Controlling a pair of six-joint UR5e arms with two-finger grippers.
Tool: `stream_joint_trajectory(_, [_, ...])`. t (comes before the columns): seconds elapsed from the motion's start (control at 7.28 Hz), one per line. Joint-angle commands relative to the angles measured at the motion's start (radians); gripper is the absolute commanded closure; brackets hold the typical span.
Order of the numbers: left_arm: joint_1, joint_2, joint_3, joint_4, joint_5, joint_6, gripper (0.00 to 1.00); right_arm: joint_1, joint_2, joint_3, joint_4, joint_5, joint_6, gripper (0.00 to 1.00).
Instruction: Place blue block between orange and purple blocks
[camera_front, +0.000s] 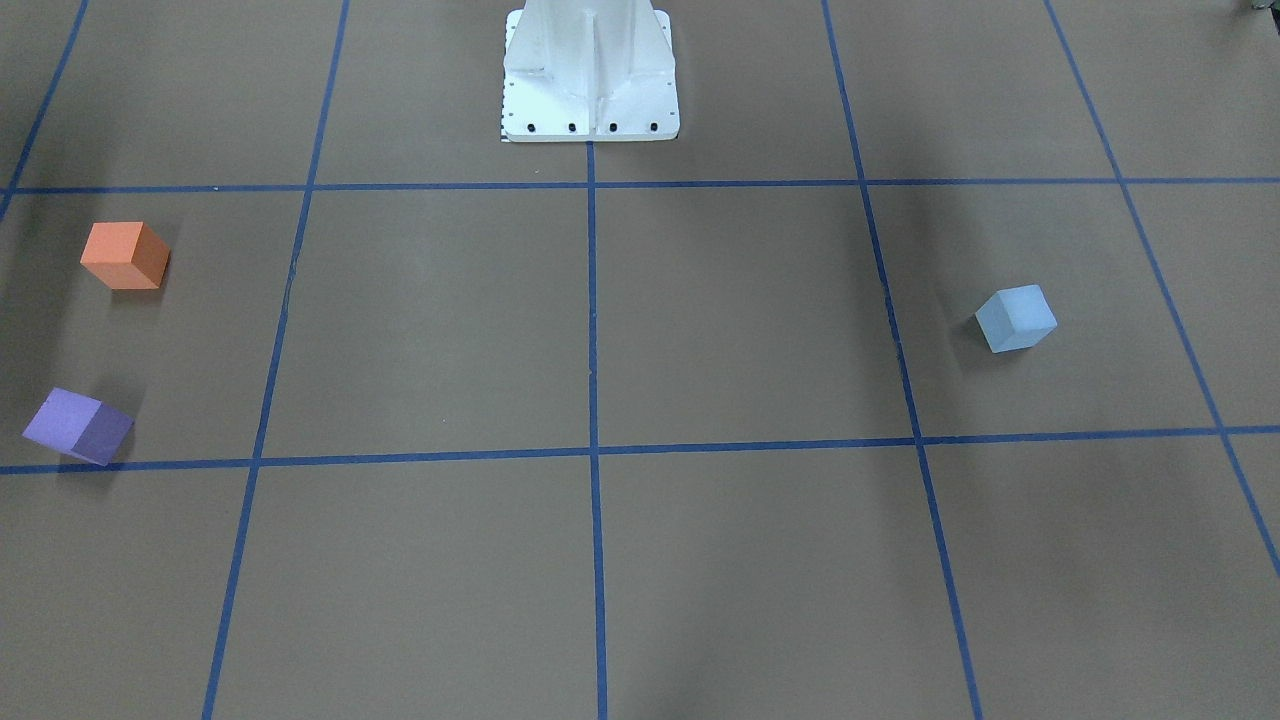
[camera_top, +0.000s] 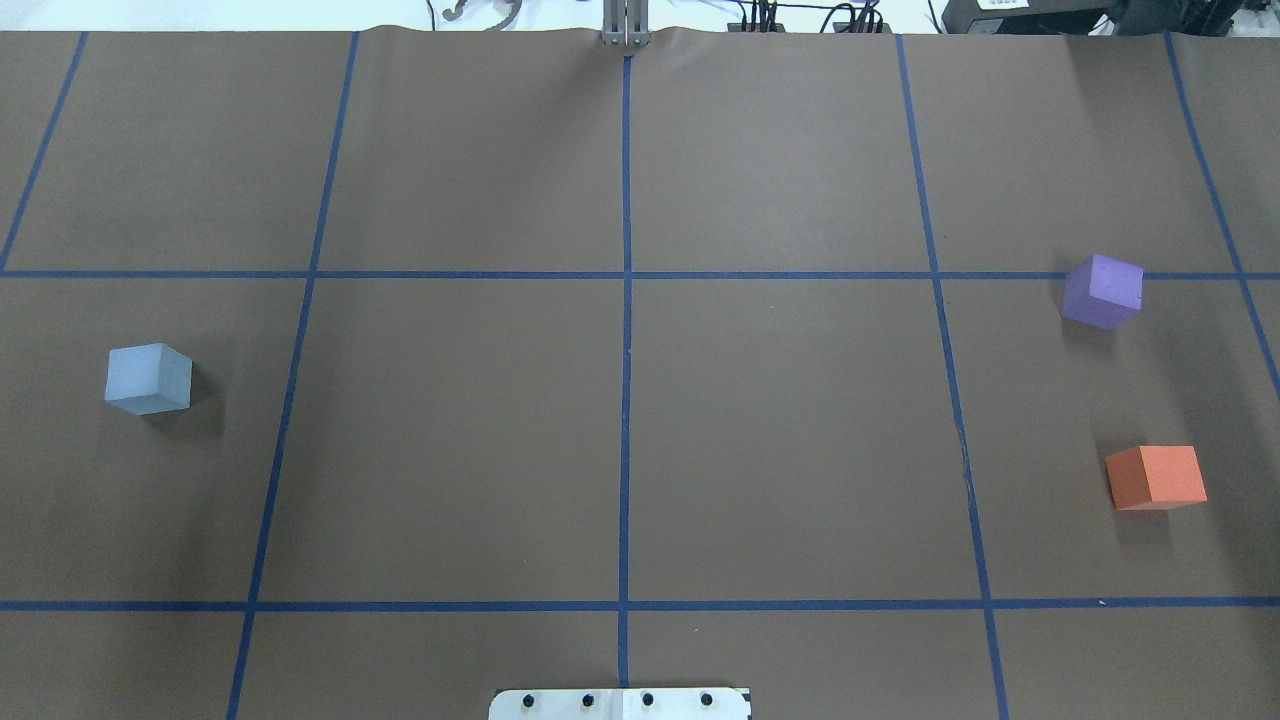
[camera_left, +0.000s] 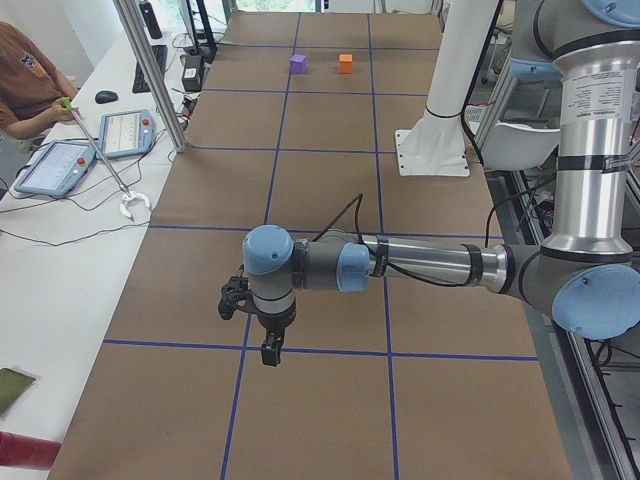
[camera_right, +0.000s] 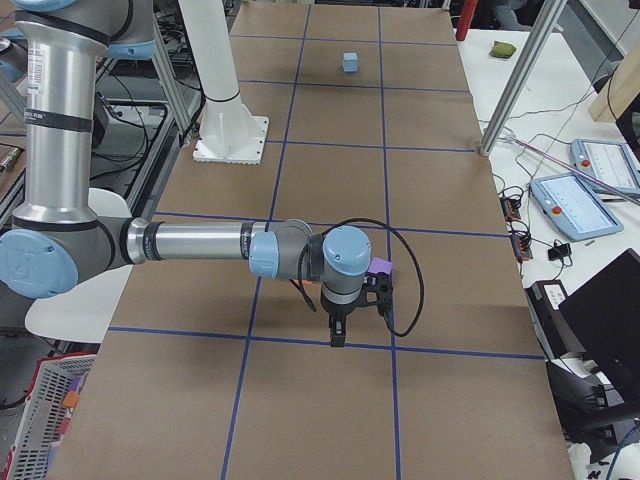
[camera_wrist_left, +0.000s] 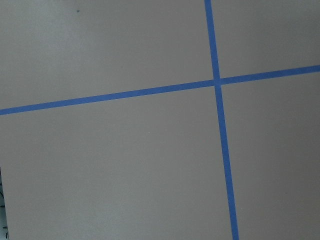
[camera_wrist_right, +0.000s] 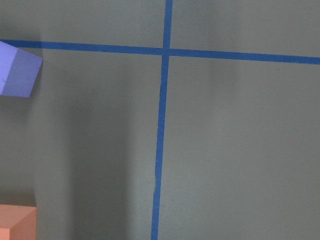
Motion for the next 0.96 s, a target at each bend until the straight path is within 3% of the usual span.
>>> stream_joint_trajectory(0.0, [0.050, -0.005, -0.021, -0.066, -0.011, -0.024, 0.00, 0.000, 0.003, 0.008, 0.002, 0.005, 0.000, 0.00])
stream_joint_trajectory(0.41, [0.113, -0.068, -0.088, -0.076, -0.018, -0.113, 0.00, -0.001, 0.011, 0.009, 0.006, 0.012, 0.000, 0.00])
stream_joint_trajectory(0.82, [0.321, -0.061, -0.211, -0.105, -0.031, -0.690, 0.00, -0.003, 0.009, 0.009, 0.008, 0.012, 0.002, 0.00])
